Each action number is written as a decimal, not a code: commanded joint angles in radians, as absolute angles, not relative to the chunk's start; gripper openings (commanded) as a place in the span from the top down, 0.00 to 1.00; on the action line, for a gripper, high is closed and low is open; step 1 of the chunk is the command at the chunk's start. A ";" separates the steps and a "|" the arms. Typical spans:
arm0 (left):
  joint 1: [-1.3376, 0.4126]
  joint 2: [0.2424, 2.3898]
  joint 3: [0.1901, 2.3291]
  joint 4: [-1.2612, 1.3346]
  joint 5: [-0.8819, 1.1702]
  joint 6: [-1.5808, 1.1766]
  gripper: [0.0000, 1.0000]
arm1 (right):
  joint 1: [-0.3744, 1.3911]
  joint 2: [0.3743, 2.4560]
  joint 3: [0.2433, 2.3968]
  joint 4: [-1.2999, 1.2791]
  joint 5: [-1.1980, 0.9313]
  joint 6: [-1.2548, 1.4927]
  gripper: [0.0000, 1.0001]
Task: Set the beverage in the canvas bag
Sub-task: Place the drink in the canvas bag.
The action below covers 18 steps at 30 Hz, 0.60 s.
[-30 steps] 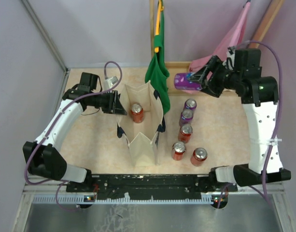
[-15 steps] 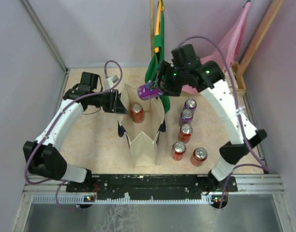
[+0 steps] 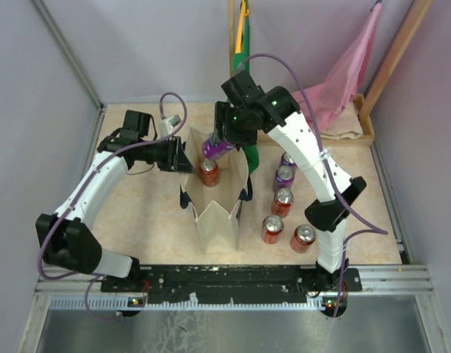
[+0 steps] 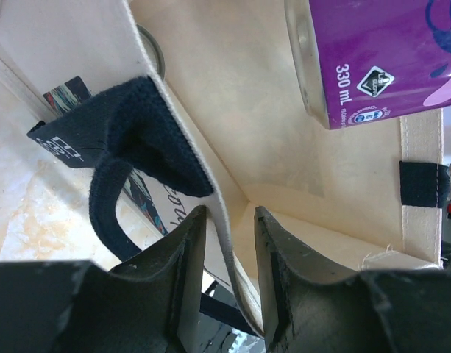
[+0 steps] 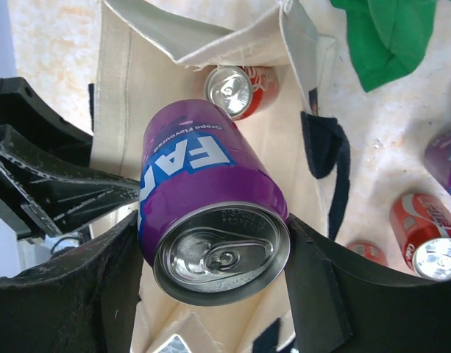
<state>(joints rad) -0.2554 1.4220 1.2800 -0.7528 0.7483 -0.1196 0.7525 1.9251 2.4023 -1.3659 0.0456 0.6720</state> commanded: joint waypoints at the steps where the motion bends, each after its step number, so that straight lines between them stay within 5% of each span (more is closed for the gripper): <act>1: -0.259 1.405 1.250 -0.712 0.754 -0.106 0.61 | 0.778 1.909 2.416 -1.342 0.105 0.638 1.00; 18: -0.258 1.406 1.250 -0.716 0.731 -0.098 0.62 | 0.824 1.914 2.227 -1.283 0.169 0.595 1.00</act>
